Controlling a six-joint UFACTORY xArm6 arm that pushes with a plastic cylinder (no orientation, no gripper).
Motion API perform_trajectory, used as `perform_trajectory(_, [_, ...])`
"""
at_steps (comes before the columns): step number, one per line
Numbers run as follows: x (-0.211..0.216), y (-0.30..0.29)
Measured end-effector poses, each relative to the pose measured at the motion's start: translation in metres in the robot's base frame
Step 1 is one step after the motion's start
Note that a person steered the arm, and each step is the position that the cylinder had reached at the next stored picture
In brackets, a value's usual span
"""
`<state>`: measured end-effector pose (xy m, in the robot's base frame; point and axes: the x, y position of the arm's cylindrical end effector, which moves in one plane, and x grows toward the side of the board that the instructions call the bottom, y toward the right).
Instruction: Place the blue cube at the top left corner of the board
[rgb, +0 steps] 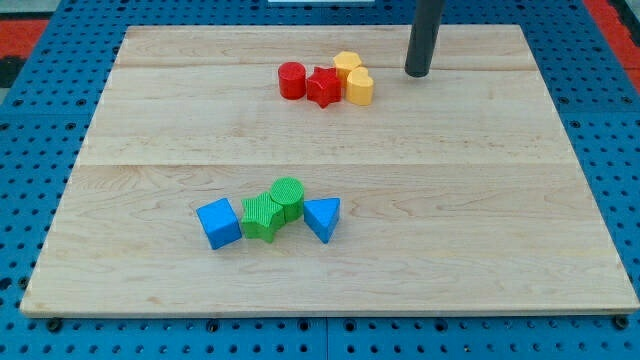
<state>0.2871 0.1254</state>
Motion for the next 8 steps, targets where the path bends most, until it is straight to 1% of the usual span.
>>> perform_trajectory(1, [0.000,0.000])
perform_trajectory(2, [0.026,0.007])
perform_trajectory(3, [0.099,0.037])
perform_trajectory(4, [0.176,0.052])
perform_trajectory(5, [0.253,0.029])
perform_trajectory(6, [0.290,-0.015])
perform_trajectory(7, [0.290,-0.028])
perform_trajectory(8, [0.296,-0.064])
